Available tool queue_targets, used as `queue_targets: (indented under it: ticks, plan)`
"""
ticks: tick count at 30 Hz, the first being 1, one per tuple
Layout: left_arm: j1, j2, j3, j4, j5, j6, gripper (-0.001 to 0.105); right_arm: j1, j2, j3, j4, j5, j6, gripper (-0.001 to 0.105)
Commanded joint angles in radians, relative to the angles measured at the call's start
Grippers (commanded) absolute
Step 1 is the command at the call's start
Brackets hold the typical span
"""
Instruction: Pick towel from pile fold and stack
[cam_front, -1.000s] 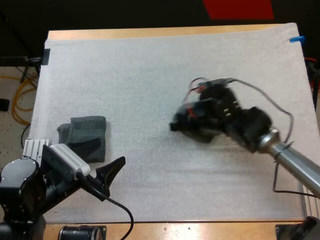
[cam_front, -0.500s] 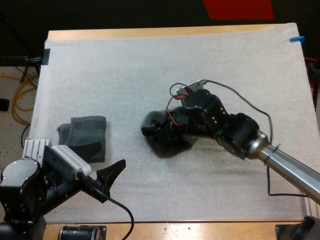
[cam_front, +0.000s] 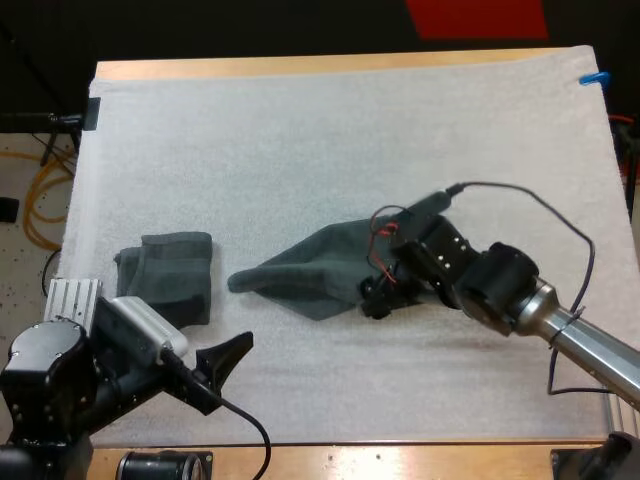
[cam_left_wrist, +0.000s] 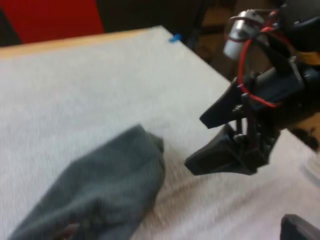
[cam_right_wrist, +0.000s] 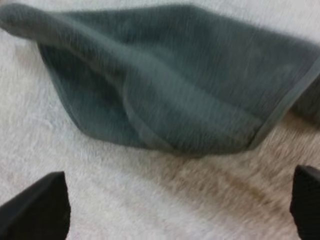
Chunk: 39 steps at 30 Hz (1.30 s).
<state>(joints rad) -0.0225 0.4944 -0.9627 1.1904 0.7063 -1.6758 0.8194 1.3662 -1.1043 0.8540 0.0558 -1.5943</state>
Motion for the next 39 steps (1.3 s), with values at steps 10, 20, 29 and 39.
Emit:
queue_targets:
  ticks: [10,20,29,39]
  plan:
    - [0.003,-0.003,0.011,0.129,-0.134,0.085,0.073,-0.198,0.129,0.142,-0.219,-0.266,0.227,0.085]
    - [0.003,-0.003,0.081,0.128,-0.133,0.087,0.073,-0.281,0.298,0.142,-0.382,-0.465,0.407,0.066]
    - [0.003,-0.003,0.087,0.122,-0.133,0.087,0.073,-0.281,0.353,0.142,-0.416,-0.463,0.41,0.028]
    - [0.003,-0.003,0.087,0.105,-0.133,0.087,0.073,-0.279,0.176,0.142,-0.205,-0.437,0.254,0.0]
